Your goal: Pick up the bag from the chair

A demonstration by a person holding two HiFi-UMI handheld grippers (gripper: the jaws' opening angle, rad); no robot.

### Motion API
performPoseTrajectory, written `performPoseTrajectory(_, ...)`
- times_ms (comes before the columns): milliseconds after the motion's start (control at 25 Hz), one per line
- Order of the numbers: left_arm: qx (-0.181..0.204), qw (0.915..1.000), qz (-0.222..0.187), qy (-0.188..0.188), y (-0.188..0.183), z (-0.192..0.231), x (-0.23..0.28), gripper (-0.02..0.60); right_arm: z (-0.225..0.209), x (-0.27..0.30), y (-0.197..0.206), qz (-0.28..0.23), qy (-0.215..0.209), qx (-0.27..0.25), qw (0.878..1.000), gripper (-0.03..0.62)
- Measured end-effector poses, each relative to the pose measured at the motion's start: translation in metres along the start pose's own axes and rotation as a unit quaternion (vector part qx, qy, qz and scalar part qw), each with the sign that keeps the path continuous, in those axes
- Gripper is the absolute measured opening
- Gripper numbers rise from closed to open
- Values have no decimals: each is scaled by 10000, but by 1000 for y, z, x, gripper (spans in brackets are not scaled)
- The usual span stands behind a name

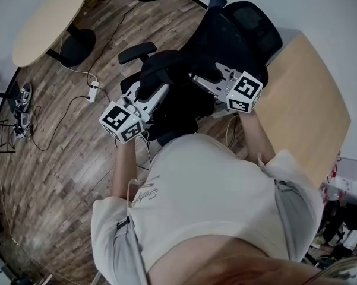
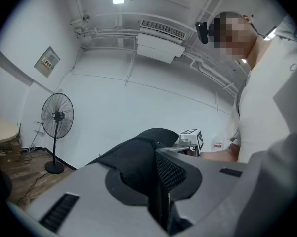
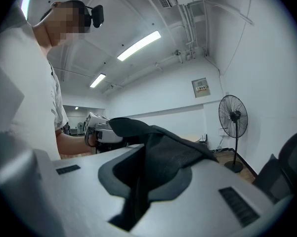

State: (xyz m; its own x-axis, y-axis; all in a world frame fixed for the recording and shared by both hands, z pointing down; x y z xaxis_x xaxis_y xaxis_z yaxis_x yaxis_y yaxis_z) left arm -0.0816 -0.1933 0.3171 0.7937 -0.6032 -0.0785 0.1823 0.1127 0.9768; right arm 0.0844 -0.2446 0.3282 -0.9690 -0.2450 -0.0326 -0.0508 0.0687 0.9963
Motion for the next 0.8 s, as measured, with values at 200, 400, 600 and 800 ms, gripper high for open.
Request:
performPoseTrajectory(200, -76, 10000, 41, -19, 5, -2, -3, 51, 3, 1, 6, 33, 49, -38, 10000, 17)
performPoseTrajectory(400, -68, 9999, 98, -14, 8, -3, -5, 51, 5, 1, 9, 52, 63, -21, 10000, 17)
performPoseTrajectory(600, -56, 9999, 97, 37, 8, -4, -7, 51, 9, -1, 9, 68, 96, -7, 9999, 17)
performPoseTrajectory(800, -140, 9999, 60, 45, 15, -6, -10, 51, 13, -3, 14, 135, 127, 1, 9998, 17)
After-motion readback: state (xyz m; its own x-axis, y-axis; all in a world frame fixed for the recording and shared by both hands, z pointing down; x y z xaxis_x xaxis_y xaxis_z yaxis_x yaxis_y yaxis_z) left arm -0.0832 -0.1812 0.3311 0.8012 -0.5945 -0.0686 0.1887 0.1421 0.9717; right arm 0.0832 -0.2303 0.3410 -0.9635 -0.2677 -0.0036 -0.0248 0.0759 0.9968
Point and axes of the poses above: the fingertips, and each gripper's own axes: x forward along the fingers, z to its left, y out of its underside, the point moved 6 cm from there along -x, backward along the fingers, and after that the axes turned 5 degrees about -z, right-handed, at the moved point
